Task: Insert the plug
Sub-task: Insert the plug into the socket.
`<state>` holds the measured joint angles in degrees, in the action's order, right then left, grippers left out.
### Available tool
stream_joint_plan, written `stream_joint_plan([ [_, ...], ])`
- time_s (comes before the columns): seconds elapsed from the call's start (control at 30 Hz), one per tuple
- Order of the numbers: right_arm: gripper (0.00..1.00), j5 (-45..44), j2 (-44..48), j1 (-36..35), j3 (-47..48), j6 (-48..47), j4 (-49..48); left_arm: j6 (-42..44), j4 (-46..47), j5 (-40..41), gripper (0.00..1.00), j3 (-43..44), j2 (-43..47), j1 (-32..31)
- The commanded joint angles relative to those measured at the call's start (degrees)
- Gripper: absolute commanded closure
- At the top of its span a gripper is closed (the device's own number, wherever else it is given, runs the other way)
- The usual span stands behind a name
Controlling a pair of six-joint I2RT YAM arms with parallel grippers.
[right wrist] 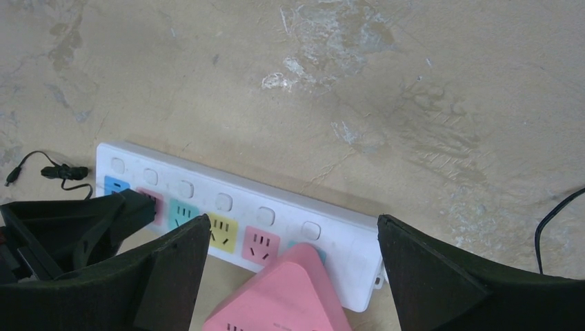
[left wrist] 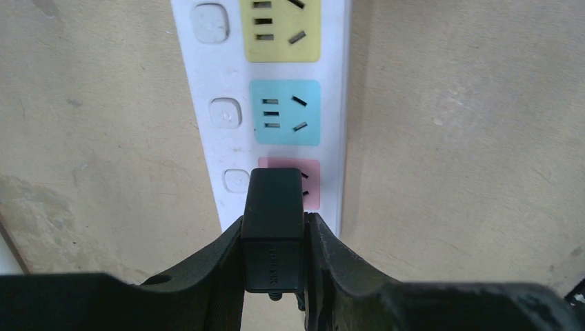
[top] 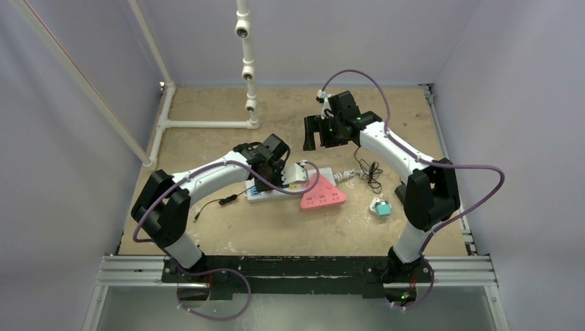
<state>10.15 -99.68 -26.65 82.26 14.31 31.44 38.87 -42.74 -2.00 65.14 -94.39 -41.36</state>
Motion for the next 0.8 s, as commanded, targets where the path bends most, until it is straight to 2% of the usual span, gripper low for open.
stream_joint_plan([
  [0.0,0.08,1.83,2.03,0.11,0.27,0.02,-1.52,2.82,-2.63,1.47,1.00,-4.41,-7.54,2.72],
  [0.23,0.08,2.45,1.68,0.06,0.11,0.11,-1.65,4.99,-3.78,0.45,1.00,-1.96,-10.33,2.87],
  [0.5,0.08,3.29,1.57,0.11,-0.38,0.11,-2.09,6.65,-4.78,-1.08,1.00,-3.40,-10.42,2.87],
  [0.7,0.06,3.47,2.24,0.07,0.05,0.20,-2.10,4.55,-4.33,-1.83,0.60,-2.20,-7.48,2.91],
  [0.77,0.05,3.32,2.45,0.09,0.08,0.35,-2.09,3.35,-5.22,-2.71,0.55,-0.26,-6.63,2.96],
])
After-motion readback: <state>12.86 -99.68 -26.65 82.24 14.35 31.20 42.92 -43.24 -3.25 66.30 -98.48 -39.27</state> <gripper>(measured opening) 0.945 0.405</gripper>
